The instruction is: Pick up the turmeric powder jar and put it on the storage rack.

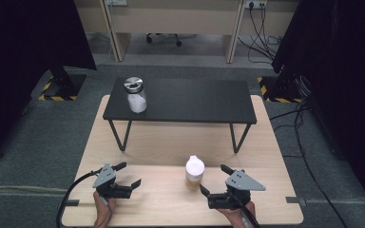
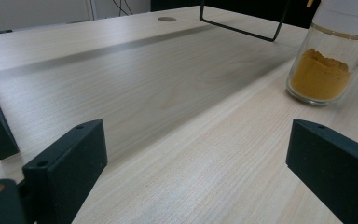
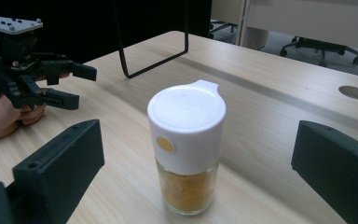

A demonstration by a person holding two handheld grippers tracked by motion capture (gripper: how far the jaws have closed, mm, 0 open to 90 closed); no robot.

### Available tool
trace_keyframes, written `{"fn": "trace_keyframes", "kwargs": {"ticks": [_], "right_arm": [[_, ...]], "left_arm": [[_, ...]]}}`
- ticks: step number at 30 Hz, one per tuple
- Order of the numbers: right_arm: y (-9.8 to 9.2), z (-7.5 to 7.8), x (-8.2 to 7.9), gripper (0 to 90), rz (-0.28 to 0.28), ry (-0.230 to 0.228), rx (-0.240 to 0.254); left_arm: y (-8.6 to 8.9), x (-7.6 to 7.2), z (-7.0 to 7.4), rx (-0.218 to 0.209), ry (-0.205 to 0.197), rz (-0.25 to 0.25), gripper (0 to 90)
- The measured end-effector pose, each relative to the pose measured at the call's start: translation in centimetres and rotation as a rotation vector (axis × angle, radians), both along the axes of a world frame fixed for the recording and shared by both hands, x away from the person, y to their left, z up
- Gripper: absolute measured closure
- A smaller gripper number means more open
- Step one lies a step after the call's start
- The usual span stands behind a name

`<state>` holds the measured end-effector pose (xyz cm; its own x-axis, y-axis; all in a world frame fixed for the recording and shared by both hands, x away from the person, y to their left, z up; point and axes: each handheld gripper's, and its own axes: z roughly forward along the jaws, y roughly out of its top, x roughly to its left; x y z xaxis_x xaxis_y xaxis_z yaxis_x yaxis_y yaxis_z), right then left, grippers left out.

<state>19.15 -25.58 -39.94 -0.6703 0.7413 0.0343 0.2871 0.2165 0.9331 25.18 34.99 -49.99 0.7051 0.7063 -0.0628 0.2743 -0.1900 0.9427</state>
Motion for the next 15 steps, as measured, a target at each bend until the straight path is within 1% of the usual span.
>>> {"fn": "trace_keyframes", "kwargs": {"ticks": [2, 7, 13, 15], "right_arm": [[0.4, -0.1, 0.2, 4.0, -0.012, -0.001, -0.001], [1.3, -0.7, 1.6, 4.2, -0.008, 0.028, -0.002], [2.9, -1.4, 3.0, 4.4, -0.009, 0.052, -0.027], [3.3, -1.7, 3.4, 4.8, -0.010, 0.058, -0.027]], "left_arm": [[0.0, 0.0, 0.0, 0.000, 0.000, 0.000, 4.5], [0.0, 0.0, 0.0, 0.000, 0.000, 0.000, 4.5], [0.0, 0.0, 0.0, 0.000, -0.001, -0.001, 4.5], [0.0, 0.0, 0.0, 0.000, -0.001, -0.001, 4.4]]}}
